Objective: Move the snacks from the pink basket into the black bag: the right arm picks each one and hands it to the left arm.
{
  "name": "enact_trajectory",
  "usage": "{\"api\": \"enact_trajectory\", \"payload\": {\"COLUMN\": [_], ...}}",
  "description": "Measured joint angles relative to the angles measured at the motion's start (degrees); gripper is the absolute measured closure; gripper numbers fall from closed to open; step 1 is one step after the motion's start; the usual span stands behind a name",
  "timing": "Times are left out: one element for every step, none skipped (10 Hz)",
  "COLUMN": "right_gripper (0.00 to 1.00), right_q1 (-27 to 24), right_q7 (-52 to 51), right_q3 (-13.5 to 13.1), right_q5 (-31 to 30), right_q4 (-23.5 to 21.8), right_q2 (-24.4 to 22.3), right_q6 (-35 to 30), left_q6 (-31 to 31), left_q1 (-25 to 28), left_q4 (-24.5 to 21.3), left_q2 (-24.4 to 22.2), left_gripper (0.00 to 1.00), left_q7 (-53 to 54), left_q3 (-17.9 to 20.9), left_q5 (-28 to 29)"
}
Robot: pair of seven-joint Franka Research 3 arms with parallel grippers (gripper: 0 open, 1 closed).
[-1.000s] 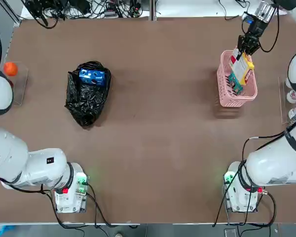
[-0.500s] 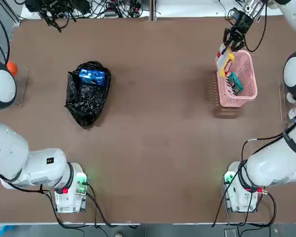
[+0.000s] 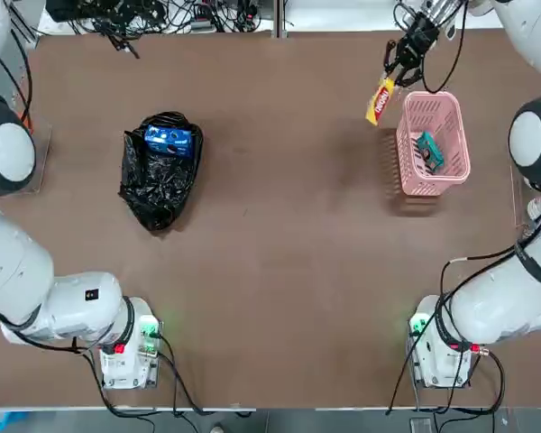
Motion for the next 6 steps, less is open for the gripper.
{"api": "enact_trajectory", "payload": {"right_gripper": [0.73, 0.73, 0.73, 0.73, 0.73, 0.73], "right_q1": [1.7, 3.5, 5.3, 7.5, 9.8, 12.1], "right_q7": [2.9, 5.9, 8.9, 12.5, 16.2, 19.6], "right_q3": [0.0, 0.0, 0.1, 0.1, 0.1, 0.2], "right_q5": [1.6, 3.5, 5.0, 6.3, 7.5, 8.3], "right_q4": [0.0, 0.1, 0.3, 1.2, 2.2, 3.0], "right_q2": [0.0, 0.0, 0.0, 0.0, 0.0, 0.1], "right_q6": [2.0, 4.0, 6.1, 8.4, 10.9, 13.3], "left_q6": [0.1, 0.3, 0.4, 0.3, 0.3, 0.3], "left_q1": [-2.8, -5.0, -6.1, -6.2, -6.1, -6.1], "left_q4": [0.1, 0.6, 1.0, 1.3, 1.4, 1.5], "left_q2": [0.0, -0.1, -0.2, -0.4, -0.6, -0.7], "left_gripper": [0.00, 0.00, 0.00, 0.00, 0.00, 0.00], "left_q7": [-2.3, -5.0, -8.6, -13.3, -19.2, -26.2], "left_q3": [-0.1, -0.4, -1.0, -2.0, -2.9, -3.4], "left_q5": [2.9, 4.8, 5.2, 5.3, 5.4, 5.5]}}
